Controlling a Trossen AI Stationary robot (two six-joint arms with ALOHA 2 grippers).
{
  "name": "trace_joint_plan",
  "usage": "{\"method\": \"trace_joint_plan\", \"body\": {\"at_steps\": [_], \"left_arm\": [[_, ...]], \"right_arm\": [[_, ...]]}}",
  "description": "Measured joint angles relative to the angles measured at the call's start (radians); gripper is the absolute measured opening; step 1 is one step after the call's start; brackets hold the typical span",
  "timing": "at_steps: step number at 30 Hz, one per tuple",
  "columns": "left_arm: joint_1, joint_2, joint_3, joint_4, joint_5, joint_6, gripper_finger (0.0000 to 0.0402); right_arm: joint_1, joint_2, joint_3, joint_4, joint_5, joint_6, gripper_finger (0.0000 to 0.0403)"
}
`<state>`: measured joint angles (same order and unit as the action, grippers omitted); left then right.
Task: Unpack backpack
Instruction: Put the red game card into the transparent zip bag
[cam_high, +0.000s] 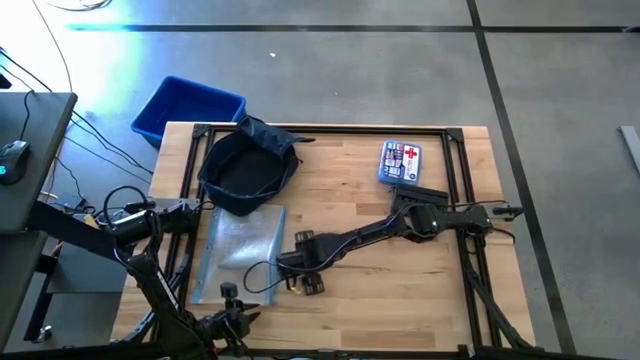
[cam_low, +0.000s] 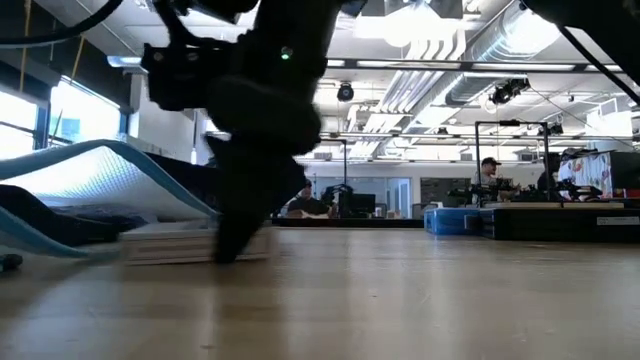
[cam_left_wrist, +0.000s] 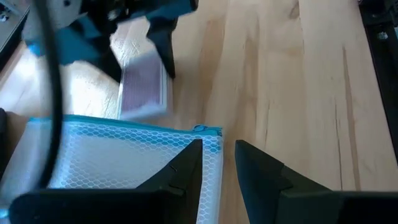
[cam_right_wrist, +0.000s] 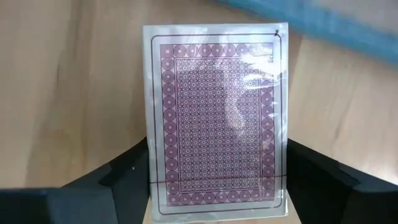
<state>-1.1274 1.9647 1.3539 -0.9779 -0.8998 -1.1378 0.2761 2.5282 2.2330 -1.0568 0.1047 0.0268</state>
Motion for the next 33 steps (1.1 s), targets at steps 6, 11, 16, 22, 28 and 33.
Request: {"method": "trace_joint_plan", "body": {"at_steps": [6, 11, 16, 22, 28, 33], "left_arm": [[-0.037, -0.027, 0.062, -0.223, 0.002, -0.236, 0.0074], [-0.085, -0.036, 0.087, -0.361, -0.018, -0.426, 0.0074], [-0.110, -0.036, 0.084, -0.455, 0.054, -0.589, 0.0074], [-0.106, -0.032, 0.080, -0.571, 0.243, -0.781, 0.0074], [-0.096, -0.031, -0.027, -0.547, 0.355, -0.880, 0.0074], [-0.089, -0.031, -0.176, -0.460, 0.528, -0.945, 0.0074]], "right_arm": [[0.007, -0.005, 0.120, -0.075, 0.000, 0.052, 0.0279], [0.004, -0.019, 0.090, 0.005, -0.030, 0.157, 0.0279], [-0.014, 0.012, 0.090, 0.119, -0.067, 0.182, 0.0279], [-0.020, 0.032, 0.090, 0.334, -0.130, 0.183, 0.0279], [-0.023, 0.068, 0.090, 0.436, -0.161, 0.201, 0.0279], [-0.025, 0.080, 0.092, 0.408, -0.161, 0.233, 0.0279]]}}
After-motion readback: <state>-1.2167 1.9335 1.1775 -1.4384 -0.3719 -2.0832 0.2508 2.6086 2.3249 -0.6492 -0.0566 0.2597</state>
